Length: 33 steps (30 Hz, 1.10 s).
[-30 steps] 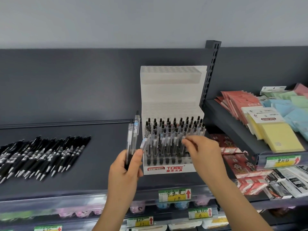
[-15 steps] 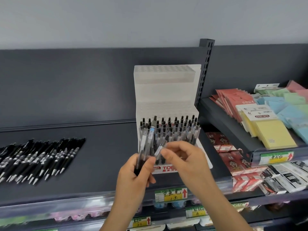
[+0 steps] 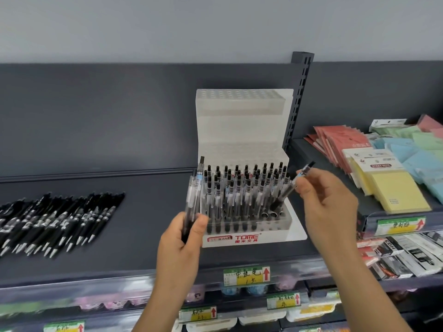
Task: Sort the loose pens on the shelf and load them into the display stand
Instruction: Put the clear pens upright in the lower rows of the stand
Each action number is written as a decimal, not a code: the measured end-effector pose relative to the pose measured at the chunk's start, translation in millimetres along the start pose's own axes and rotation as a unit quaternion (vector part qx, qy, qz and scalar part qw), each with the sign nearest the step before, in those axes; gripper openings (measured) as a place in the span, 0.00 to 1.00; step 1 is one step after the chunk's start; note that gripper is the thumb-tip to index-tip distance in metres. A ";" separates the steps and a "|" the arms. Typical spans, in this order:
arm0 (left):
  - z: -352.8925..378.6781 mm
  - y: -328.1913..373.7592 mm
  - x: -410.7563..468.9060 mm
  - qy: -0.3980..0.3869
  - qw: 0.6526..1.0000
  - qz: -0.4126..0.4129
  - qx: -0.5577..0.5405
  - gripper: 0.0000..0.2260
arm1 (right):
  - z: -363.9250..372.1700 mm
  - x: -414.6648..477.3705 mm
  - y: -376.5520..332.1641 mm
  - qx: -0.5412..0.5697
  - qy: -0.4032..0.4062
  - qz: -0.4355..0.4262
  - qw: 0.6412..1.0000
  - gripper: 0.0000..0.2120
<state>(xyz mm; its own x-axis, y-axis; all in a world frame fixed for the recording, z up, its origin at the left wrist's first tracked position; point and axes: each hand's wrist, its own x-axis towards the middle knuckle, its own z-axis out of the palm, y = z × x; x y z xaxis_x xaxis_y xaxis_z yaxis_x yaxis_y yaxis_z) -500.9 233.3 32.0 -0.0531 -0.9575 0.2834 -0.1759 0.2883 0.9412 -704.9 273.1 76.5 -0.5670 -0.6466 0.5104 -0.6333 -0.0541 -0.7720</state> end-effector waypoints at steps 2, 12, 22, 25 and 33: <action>0.4 -0.6 0.8 -0.002 1.000 0.002 0.000 0.22 | 6.7 0.2 2.1 -0.039 -0.017 -0.017 0.999 0.10; -0.4 -1.6 1.4 -0.013 1.000 0.011 -0.015 0.20 | 28.2 1.6 14.0 -0.187 -0.152 -0.040 0.970 0.12; 9.7 4.2 -3.3 -0.092 0.995 0.023 -0.018 0.17 | 15.4 -16.5 -13.1 0.030 -0.142 0.009 0.989 0.08; 15.3 5.0 -5.7 -0.133 0.991 0.028 -0.013 0.17 | 20.6 -21.6 -23.5 0.187 -0.216 0.085 0.954 0.05; 16.0 1.7 -3.9 -0.113 0.993 0.022 0.005 0.17 | 5.0 -13.7 -20.4 0.282 -0.180 0.135 0.933 0.02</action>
<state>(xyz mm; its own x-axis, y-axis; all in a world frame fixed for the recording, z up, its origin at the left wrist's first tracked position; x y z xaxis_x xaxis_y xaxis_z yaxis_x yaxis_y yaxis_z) -516.8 237.4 29.6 -0.2811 -0.9193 0.2754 -0.1773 0.3318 0.9265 -681.7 279.2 83.3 -0.3872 -0.9029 0.1866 -0.0582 -0.1781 -0.9823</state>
